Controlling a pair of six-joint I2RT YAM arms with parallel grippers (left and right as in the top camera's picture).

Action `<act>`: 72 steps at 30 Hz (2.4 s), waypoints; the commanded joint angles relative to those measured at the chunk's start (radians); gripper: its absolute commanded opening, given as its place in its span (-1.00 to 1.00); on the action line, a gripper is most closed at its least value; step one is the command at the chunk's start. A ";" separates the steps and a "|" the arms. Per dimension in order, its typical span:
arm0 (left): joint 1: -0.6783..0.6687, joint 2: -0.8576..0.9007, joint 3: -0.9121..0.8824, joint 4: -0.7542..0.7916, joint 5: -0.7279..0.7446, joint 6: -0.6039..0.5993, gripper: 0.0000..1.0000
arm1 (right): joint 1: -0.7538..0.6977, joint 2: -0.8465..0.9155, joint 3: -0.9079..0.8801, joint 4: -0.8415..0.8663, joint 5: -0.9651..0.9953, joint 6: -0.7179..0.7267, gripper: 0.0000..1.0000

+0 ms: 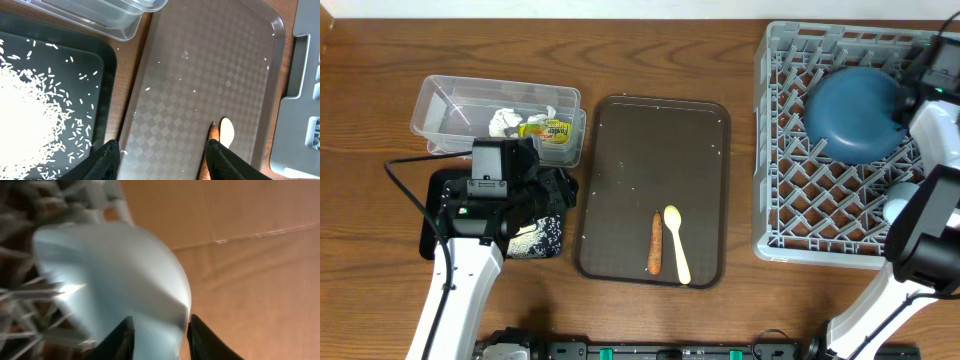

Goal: Sort waste into correct bins and load items into the dishwasher rack
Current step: 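Lower the bowl into the dish rack, open and raise the right gripper, then move the right gripper to the yellow spoon and grasp its handle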

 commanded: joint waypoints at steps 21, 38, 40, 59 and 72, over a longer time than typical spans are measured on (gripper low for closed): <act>0.005 0.000 0.009 -0.002 0.001 0.006 0.15 | 0.070 -0.258 0.006 -0.360 -0.530 0.254 0.53; 0.005 0.000 0.009 -0.076 -0.150 0.006 0.15 | 0.369 -0.457 -0.019 -0.758 -1.481 0.254 0.38; 0.005 0.000 0.009 -0.087 -0.150 0.006 0.15 | 0.451 -0.454 -0.049 -0.756 -1.480 0.264 0.38; 0.005 0.000 0.009 -0.092 -0.149 0.006 0.15 | 0.976 -0.452 -0.477 -0.432 -1.167 0.587 0.43; 0.005 0.000 0.009 -0.093 -0.148 0.006 0.15 | 1.087 -0.300 -0.535 -0.385 -1.145 0.700 0.43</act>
